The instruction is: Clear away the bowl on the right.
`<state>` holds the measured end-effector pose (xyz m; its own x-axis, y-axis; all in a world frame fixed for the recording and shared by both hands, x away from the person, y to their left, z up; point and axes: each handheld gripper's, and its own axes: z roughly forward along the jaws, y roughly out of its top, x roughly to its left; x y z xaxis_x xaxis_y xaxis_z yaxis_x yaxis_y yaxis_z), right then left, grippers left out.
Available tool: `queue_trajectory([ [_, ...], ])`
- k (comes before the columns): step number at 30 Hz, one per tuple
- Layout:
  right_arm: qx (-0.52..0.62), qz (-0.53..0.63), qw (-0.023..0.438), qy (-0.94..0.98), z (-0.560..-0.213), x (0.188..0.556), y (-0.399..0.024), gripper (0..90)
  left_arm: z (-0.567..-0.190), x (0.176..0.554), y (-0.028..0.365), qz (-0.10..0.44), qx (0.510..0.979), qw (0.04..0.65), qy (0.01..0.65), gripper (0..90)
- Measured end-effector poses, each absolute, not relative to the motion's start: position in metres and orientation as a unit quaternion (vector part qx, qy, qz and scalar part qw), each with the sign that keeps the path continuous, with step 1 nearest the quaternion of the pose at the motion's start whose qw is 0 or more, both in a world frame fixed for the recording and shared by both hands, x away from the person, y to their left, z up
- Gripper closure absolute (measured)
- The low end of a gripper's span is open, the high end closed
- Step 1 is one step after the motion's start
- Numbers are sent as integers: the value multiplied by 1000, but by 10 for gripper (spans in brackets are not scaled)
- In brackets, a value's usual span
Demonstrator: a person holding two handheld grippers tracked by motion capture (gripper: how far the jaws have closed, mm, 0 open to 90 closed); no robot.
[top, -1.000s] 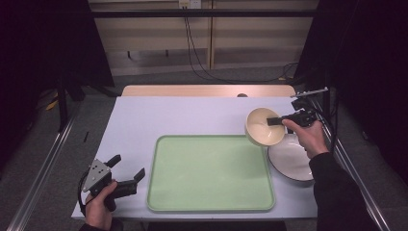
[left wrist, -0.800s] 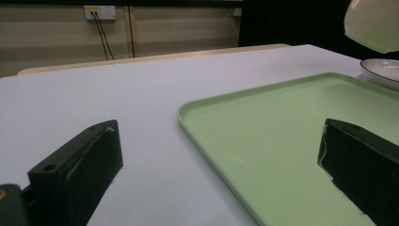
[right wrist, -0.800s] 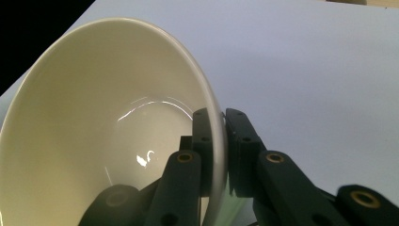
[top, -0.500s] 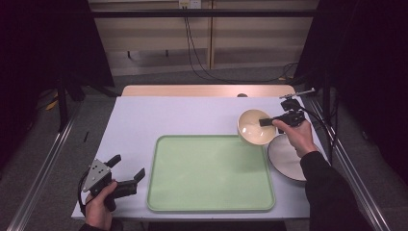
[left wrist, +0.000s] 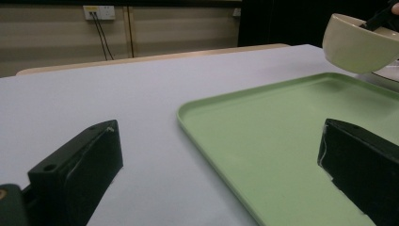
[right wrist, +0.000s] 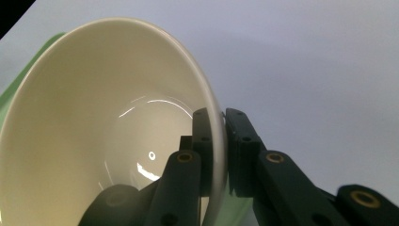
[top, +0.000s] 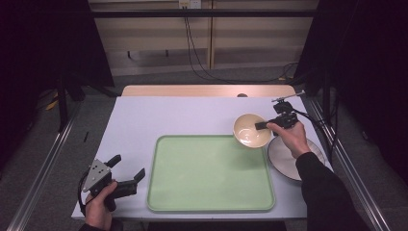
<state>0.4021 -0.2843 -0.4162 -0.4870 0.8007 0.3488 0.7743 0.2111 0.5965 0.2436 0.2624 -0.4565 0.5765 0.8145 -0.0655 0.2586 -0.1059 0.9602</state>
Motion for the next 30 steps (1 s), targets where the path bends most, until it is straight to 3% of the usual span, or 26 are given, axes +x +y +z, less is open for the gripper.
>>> queue_trajectory([
  [30,514,316,-3,798,-448,411,-274,835,-456,244,262,253,699,549,383,4],
])
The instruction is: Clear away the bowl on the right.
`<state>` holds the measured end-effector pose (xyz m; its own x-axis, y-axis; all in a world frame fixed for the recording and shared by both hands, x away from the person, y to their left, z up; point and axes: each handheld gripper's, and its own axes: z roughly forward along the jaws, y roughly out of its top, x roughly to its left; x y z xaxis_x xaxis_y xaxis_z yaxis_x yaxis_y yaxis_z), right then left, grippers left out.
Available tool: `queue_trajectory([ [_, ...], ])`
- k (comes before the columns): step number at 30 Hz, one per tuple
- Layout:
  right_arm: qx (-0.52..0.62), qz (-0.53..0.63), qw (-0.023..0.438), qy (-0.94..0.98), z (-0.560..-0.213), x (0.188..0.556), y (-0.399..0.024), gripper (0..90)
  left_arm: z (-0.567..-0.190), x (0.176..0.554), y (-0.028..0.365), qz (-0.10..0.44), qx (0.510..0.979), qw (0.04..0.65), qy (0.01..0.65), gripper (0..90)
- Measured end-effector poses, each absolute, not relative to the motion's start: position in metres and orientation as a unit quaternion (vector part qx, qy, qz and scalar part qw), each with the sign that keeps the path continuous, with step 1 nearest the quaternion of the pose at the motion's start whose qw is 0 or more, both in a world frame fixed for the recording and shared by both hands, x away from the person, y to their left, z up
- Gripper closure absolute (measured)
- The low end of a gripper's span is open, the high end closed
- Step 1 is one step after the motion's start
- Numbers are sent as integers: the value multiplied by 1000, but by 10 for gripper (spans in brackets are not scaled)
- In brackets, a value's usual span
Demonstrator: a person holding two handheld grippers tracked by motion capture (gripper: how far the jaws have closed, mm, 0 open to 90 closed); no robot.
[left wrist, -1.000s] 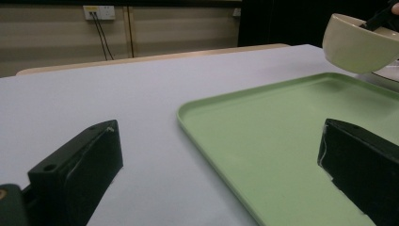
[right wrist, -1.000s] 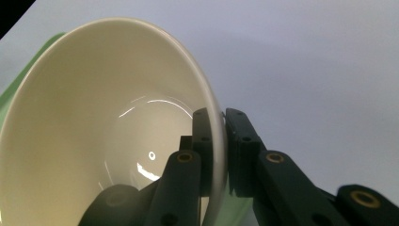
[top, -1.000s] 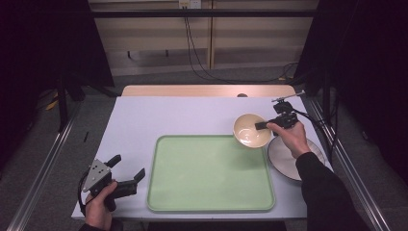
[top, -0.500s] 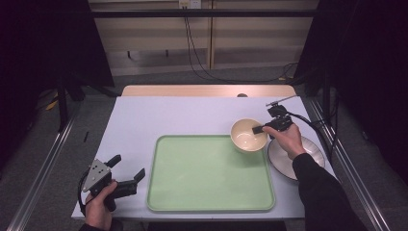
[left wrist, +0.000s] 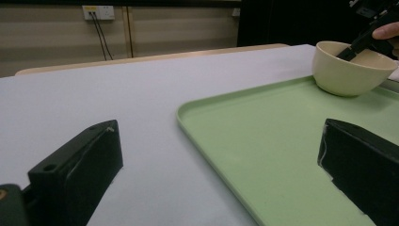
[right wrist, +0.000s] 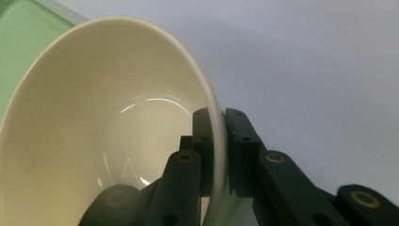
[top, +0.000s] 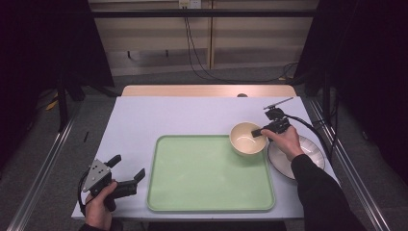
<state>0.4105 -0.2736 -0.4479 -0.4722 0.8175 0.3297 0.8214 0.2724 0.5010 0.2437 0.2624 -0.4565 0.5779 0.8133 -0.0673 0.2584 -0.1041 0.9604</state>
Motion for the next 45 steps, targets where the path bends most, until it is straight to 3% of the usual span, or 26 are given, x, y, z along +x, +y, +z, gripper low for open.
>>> queue_trajectory([
  [37,-501,-327,-36,-800,-454,404,-272,827,-457,244,262,254,698,549,385,4],
  [40,-494,-344,-40,-797,-452,403,-274,778,-457,244,262,253,698,549,383,4],
  [41,-495,-351,-44,-794,-451,402,-274,704,-457,244,262,253,697,549,385,4],
  [42,-495,-351,-44,-794,-451,402,-274,704,-457,244,262,253,697,549,385,4],
  [45,-490,-355,-45,-795,-451,402,-274,575,-457,244,262,253,698,549,384,4],
])
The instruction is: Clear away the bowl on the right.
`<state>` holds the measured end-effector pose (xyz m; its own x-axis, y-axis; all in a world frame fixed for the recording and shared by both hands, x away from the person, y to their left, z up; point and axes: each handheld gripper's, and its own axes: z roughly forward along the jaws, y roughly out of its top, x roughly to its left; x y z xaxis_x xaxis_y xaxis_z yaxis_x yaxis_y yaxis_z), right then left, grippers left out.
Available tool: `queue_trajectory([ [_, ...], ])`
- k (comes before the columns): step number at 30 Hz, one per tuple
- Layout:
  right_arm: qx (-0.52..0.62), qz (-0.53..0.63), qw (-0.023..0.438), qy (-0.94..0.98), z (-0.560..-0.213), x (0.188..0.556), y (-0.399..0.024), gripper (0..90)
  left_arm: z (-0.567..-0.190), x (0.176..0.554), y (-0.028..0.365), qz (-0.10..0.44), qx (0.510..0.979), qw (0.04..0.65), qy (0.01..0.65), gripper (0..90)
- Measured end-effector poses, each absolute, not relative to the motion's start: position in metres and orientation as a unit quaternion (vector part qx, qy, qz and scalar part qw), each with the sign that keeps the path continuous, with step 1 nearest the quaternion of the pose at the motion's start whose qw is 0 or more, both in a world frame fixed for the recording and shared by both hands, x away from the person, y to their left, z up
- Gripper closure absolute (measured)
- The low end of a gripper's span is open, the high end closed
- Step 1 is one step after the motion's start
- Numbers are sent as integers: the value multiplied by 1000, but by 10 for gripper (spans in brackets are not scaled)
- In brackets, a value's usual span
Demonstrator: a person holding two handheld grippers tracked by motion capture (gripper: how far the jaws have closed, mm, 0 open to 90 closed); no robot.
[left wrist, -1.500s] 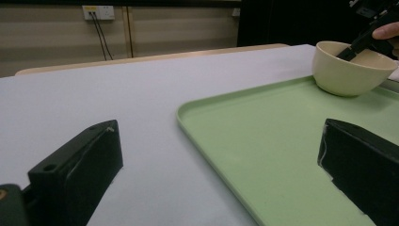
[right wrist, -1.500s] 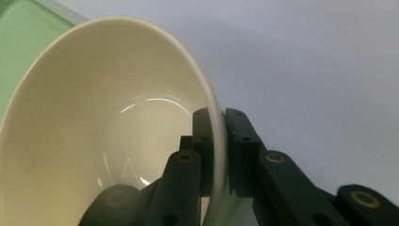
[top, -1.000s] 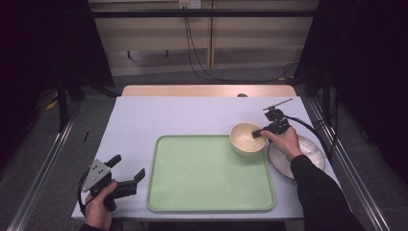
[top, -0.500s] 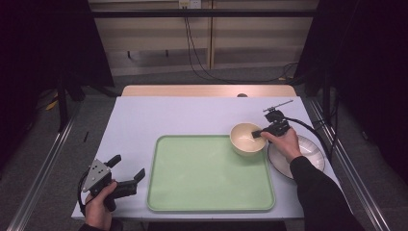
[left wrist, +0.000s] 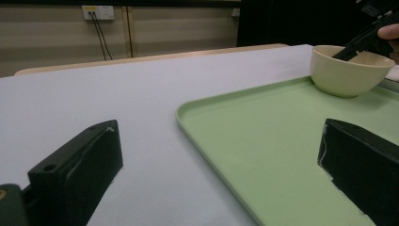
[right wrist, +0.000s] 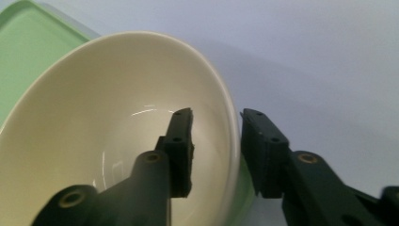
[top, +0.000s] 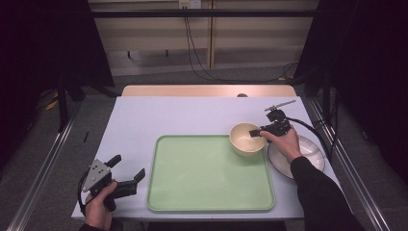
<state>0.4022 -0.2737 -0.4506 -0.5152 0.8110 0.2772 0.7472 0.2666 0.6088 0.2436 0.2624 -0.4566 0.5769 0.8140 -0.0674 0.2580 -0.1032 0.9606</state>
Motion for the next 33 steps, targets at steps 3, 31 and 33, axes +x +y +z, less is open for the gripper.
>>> queue_trajectory([
  [3,492,356,48,793,-451,402,-273,532,-457,244,262,252,697,549,385,4],
  [31,489,416,114,758,-441,394,-276,42,-456,243,262,255,697,548,385,4],
  [33,488,423,119,754,-438,392,-277,33,-456,243,262,257,695,547,389,4],
])
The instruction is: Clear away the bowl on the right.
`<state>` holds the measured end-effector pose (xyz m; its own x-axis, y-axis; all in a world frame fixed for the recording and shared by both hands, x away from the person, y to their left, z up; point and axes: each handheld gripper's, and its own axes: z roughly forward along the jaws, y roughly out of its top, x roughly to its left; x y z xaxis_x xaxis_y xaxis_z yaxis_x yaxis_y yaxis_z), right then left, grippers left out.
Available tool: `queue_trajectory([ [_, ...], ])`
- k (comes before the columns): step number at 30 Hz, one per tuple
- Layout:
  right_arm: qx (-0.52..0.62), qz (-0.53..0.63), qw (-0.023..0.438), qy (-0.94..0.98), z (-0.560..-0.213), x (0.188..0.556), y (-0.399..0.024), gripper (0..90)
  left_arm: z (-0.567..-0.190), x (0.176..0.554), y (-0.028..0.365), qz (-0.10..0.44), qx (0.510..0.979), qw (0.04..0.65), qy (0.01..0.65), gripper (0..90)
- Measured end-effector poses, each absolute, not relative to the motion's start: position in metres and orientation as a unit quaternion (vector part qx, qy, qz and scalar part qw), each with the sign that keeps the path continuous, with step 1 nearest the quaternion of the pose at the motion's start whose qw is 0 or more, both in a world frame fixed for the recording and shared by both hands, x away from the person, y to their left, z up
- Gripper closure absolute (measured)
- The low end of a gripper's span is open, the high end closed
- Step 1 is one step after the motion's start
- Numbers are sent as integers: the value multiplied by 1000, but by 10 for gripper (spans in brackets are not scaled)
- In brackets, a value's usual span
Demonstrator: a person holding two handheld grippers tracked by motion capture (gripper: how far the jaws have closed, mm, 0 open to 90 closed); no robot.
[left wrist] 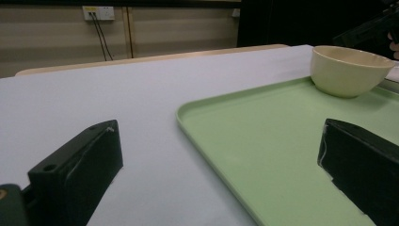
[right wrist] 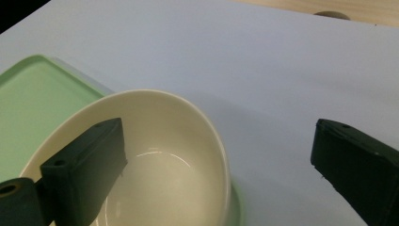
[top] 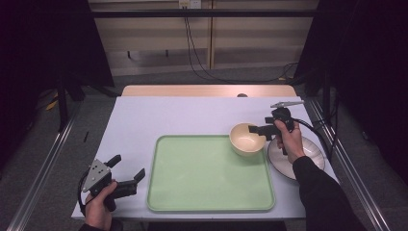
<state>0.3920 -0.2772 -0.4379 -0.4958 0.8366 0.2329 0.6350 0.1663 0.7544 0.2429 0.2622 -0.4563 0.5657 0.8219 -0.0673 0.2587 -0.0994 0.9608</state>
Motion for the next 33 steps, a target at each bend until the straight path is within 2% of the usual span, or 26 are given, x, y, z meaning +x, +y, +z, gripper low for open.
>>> queue_trajectory([
  [5,477,430,134,755,-433,386,-282,20,-456,243,262,257,697,547,387,4],
  [16,473,451,123,747,-421,373,-292,17,-456,243,262,256,696,548,388,4],
  [27,466,440,173,748,-416,354,-298,35,-457,243,262,254,696,549,387,4],
  [33,463,444,172,747,-415,345,-300,40,-456,243,262,258,695,546,389,4],
])
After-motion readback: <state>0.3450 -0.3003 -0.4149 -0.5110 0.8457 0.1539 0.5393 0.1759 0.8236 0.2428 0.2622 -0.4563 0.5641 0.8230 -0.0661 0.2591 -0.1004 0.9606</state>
